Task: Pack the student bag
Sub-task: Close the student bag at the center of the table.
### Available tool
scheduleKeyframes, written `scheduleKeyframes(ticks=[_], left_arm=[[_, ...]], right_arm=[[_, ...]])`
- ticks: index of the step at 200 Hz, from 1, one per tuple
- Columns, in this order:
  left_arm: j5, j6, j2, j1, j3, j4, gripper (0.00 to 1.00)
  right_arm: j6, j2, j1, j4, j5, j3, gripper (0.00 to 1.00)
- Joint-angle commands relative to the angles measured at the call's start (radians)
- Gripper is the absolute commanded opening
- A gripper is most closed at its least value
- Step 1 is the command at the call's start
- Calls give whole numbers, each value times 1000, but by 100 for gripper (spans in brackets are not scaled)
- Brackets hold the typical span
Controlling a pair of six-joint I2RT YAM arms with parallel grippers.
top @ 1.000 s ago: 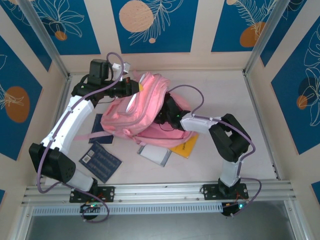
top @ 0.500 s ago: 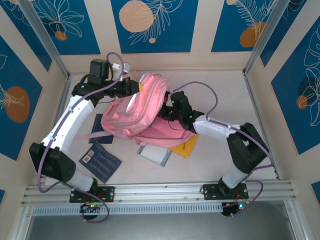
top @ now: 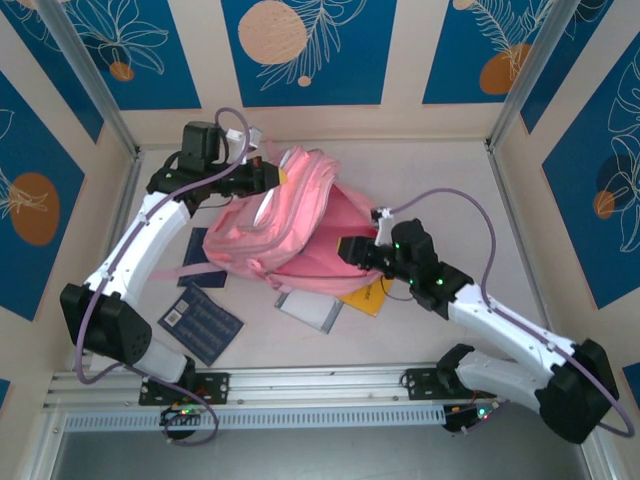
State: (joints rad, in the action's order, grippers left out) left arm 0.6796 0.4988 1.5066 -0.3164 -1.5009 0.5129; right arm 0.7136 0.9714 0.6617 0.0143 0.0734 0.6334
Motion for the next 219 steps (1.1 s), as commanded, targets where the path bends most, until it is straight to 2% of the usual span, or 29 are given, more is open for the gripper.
scheduleKeyframes(ticks=[1, 32, 60, 95, 108, 140, 157, 184, 219], left_arm=[[-2, -4, -24, -23, 16, -108, 0], [-55, -22, 11, -82, 60, -111, 0], [-97, -37, 84, -146, 54, -121, 0], [-154, -35, 176, -167, 26, -115, 2], [-168, -29, 185, -167, 29, -116, 9], [-134, -14, 145, -171, 73, -120, 38], [-135, -15, 86, -178, 117, -116, 48], [-165, -22, -42, -199, 221, -83, 56], [-235, 17, -228, -219, 454, -89, 57]], right_arm=[[-88, -84, 15, -149, 20, -37, 41], [-126, -102, 68, -249, 10, -23, 40], [-130, -94, 99, -256, 36, -23, 40], [-109, -76, 113, -266, 75, -11, 36], [-105, -76, 119, -277, 78, -8, 36], [-102, -95, 136, -308, 97, -19, 35], [-101, -106, 141, -309, 87, -35, 36], [-91, -104, 155, -302, 48, -56, 37], [-91, -59, 201, -287, -8, -74, 36]])
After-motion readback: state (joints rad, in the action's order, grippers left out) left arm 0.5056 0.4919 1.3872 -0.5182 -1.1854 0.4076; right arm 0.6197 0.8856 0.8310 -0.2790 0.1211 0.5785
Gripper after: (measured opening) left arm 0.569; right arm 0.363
